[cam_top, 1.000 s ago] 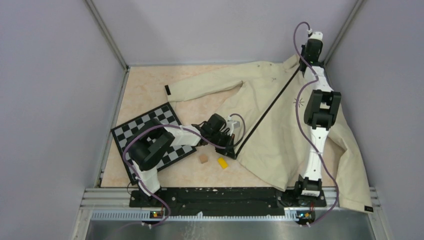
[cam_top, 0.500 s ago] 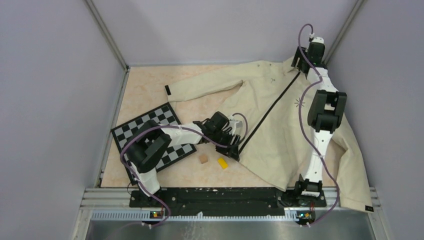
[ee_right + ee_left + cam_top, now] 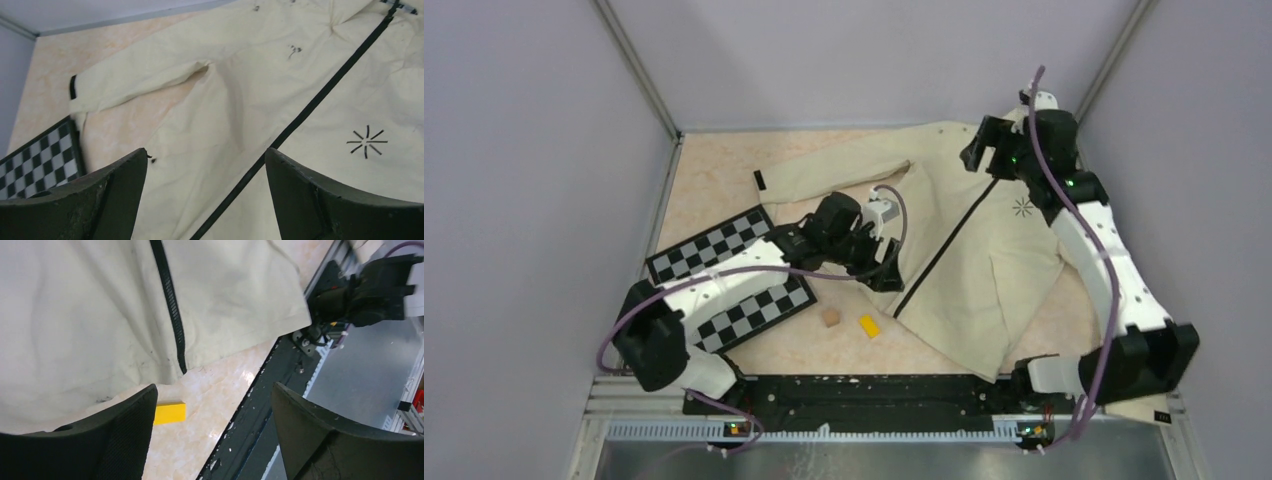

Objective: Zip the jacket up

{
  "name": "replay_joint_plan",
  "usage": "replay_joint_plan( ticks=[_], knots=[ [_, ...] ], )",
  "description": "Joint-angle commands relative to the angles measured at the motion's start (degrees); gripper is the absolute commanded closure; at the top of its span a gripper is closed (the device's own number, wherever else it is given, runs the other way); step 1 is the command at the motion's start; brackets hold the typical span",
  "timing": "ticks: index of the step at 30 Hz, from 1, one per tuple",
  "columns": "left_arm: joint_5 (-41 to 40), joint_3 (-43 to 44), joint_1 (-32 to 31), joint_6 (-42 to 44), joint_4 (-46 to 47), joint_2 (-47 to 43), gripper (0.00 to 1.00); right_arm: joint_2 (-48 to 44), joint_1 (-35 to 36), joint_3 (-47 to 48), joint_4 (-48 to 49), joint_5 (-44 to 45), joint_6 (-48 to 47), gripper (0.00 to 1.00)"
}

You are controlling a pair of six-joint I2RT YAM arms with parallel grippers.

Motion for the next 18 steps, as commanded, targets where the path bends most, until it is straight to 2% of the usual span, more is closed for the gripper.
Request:
replay_joint_plan(
  ticks=[1, 4, 8, 14, 18],
  knots=[
    [-2.11, 3.72, 0.03, 2.45, -0.41, -8.60, 0.09, -13.79, -0.11, -7.52, -3.83, -14.42, 0.78, 0.15],
    [-3.99, 5.13, 0.07, 3.06, 0.42, -14.46, 0.06, -23.85, 0.07, -9.78, -3.56, -18.33, 1.05, 0.12],
    [-9.30, 4.55, 0.06, 3.81, 5.51, -24.04, 0.03, -32.12, 0.07, -8.45, -4.27, -17.85, 1.62, 0.09],
    [-16.36, 12.37, 0.01, 7.93, 3.73, -34.38, 0.01, -36.85, 0.00, 2.62, -10.69, -10.62, -1.37, 0.08],
    [-18.41, 17.80, 0.07, 10.56, 3.05, -38.08, 0.01, -40.97, 0.05, 4.82, -10.27, -4.78, -2.87, 0.08]
  ],
)
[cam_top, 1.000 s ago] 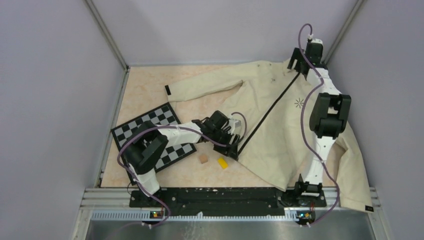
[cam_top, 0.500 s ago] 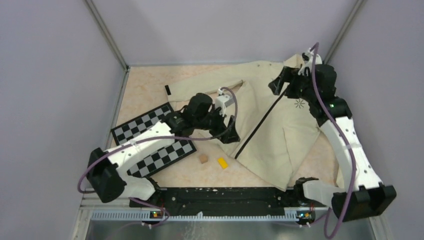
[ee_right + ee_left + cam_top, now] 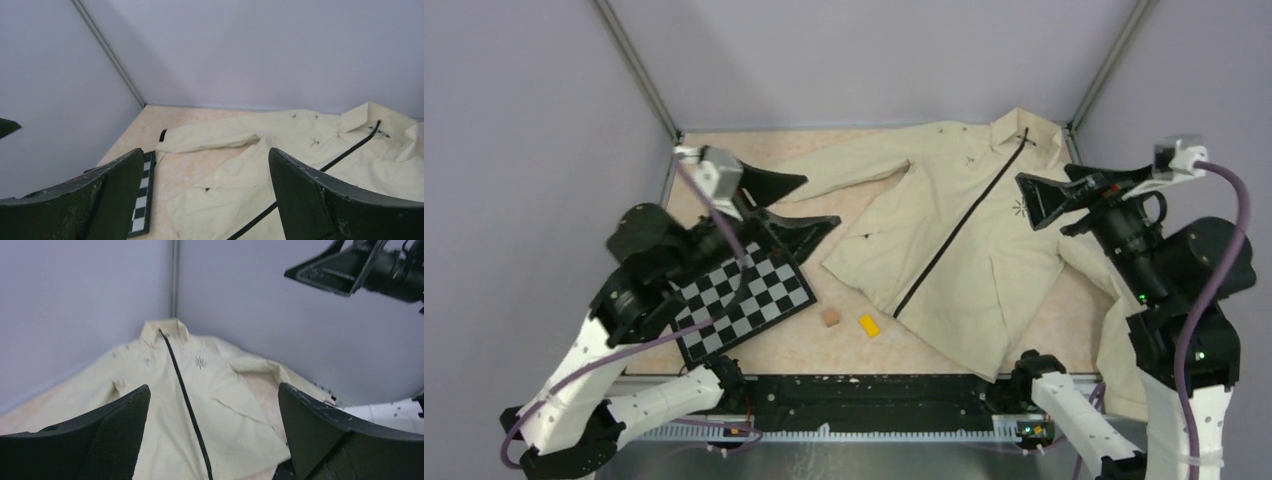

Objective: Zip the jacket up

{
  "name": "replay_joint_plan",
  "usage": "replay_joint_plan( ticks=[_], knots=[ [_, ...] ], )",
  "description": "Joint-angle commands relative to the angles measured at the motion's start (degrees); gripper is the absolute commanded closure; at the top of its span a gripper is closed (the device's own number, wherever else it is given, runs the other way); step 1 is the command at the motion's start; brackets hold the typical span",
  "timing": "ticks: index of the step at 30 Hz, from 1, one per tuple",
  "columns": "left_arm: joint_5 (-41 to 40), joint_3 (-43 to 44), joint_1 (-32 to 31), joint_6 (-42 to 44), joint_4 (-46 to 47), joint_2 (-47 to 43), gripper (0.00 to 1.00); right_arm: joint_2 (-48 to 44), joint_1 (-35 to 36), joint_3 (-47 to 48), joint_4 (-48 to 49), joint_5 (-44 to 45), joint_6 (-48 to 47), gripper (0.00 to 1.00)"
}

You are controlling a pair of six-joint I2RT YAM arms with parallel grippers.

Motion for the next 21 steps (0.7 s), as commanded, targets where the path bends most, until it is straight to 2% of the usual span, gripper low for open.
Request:
replay_joint_plan(
  ticks=[1, 7, 14, 21],
  knots=[
    [-4.46, 5.64, 0.06, 4.70, 1.61, -3.71, 0.01, -4.43, 0.09, 3.25, -0.92, 7.71, -2.56, 0.08],
    [-8.37, 9.31, 0.04, 8.04, 4.90, -7.17, 0.01, -9.41, 0.04, 4.21, 1.54, 12.96, -3.87, 0.07],
    [-10.35, 8.55, 0.03, 10.53, 10.94, -10.79, 0.01, -14.15, 0.07, 0.98, 5.07, 19.72, -4.03, 0.07],
    [-11.20, 5.22, 0.02, 11.24, 13.88, -11.85, 0.01, -14.37, 0.05, -1.64, 5.58, 20.65, -4.37, 0.07]
  ],
)
